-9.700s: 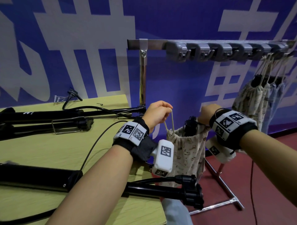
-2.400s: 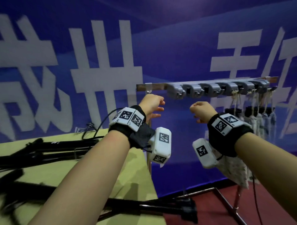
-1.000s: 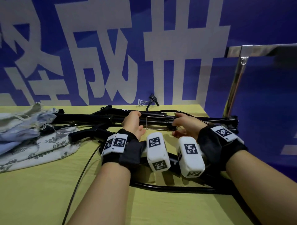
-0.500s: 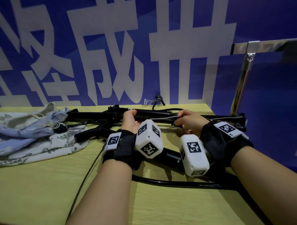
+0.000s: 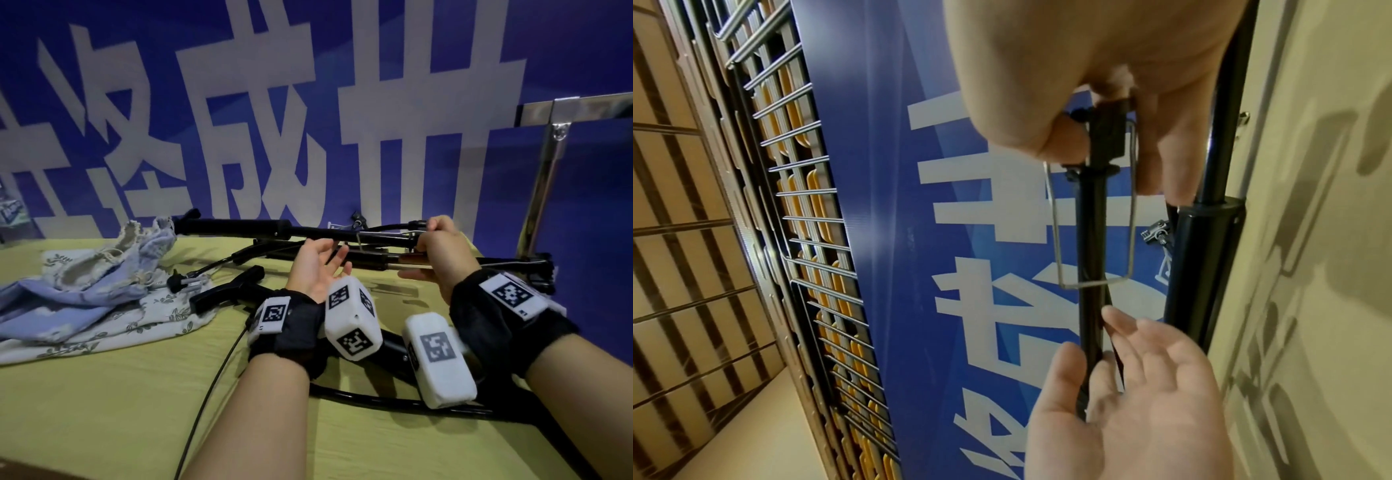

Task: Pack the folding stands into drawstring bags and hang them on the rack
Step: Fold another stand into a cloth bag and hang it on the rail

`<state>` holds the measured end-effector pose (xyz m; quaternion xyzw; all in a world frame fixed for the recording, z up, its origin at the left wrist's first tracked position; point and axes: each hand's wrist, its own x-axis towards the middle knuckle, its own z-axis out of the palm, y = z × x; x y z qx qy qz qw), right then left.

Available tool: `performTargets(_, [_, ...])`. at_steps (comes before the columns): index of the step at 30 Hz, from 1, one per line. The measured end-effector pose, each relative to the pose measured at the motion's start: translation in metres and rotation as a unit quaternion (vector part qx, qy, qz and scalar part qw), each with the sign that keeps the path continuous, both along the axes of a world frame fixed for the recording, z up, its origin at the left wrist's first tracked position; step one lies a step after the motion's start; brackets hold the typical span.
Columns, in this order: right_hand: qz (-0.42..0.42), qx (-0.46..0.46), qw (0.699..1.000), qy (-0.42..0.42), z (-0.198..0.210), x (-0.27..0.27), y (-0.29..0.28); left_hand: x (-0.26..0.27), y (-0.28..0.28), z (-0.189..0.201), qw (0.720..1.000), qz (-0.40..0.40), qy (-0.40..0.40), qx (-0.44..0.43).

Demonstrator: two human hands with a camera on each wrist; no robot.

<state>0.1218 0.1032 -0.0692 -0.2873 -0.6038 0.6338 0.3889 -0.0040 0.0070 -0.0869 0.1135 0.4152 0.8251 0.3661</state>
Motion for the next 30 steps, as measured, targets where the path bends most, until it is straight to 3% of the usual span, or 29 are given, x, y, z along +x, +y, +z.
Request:
performTargets(6, [-0.075,-0.080,0.990,0.089,-0.003,0.004,0.007,0.012,0.002,0.008,0.996,0.001,0.089,-0.021])
performTargets(12, [-0.160,-0.101,0.973,0.133,-0.002,0.014,0.019,0.004,-0.002,0.015,0.997,0.001,0.048,0.052])
performTargets(18, [-0.174,-0.103,0.969,0.144,0.000,0.016,0.019,0.002,-0.005,0.016,0.997,0.011,0.046,0.062])
performTargets(23, [-0.190,-0.084,0.966,0.156,-0.001,0.017,0.018,-0.005,-0.010,0.012,0.995,0.066,0.019,0.078])
performTargets(30, [-0.193,-0.069,0.969,0.140,-0.003,0.016,0.019,-0.014,-0.009,0.014,0.986,0.130,0.081,-0.069])
